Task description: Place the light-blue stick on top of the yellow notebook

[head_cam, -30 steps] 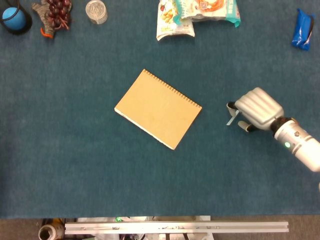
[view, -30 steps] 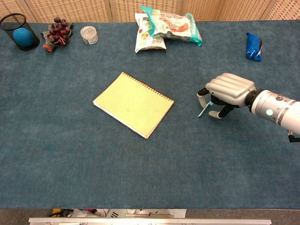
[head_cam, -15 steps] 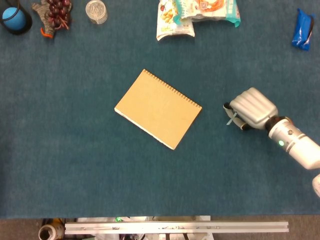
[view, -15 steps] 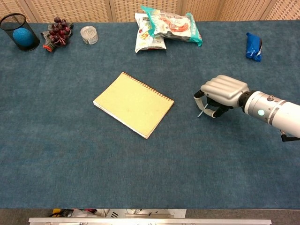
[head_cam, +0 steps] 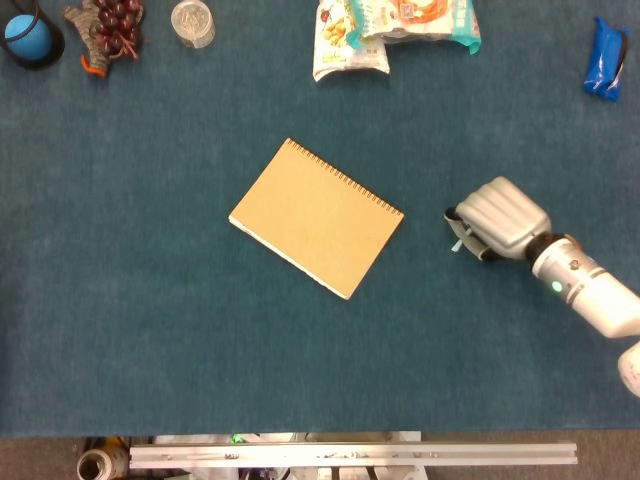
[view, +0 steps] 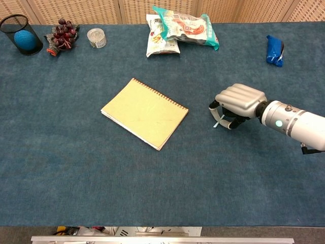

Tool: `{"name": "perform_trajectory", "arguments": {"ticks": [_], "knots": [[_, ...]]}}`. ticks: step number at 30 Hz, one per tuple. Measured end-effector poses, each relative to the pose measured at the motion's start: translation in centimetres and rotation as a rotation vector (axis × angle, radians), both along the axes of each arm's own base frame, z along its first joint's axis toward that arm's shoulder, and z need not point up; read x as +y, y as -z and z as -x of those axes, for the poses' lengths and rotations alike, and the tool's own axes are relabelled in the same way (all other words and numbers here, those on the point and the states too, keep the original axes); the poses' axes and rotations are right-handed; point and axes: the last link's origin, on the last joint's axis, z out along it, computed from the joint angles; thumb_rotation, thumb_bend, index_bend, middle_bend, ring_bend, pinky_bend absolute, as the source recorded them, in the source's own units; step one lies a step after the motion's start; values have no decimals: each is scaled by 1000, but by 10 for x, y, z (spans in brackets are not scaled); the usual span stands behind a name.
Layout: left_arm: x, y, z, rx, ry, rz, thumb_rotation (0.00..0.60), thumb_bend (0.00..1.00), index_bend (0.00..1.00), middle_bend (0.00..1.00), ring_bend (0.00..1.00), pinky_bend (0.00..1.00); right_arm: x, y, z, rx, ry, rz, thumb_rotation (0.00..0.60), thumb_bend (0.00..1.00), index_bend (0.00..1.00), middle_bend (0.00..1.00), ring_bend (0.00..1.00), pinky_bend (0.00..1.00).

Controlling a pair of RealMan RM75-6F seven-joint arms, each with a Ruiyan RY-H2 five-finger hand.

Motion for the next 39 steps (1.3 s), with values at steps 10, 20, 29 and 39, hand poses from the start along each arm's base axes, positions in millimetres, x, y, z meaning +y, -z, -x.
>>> {"name": "perform_trajectory", "arguments": {"ticks": [10, 20, 29, 39], "knots": [[-1, -3, 2, 2, -5, -4, 600, 274, 143, 177, 172, 165, -8, -5, -14, -128, 86, 15, 600, 385, 617, 1000, 1000, 1000], [0, -2, -2, 1, 12, 4, 600, 274, 143, 177, 172, 166, -21, -5, -49, -409, 344, -72, 600, 403, 618, 1000, 1000, 1000], [-2, -5, -3, 1, 13, -1, 600, 274, 143, 177, 172, 166, -29, 19, -84, -530, 509, -200, 600, 408, 618, 1000, 1000, 1000], [-5, -8, -4, 1, 17, -4, 600, 274, 143, 177, 172, 166, -32, 43, -120, -587, 580, -275, 600, 406, 613, 1000, 1000, 1000]]}}
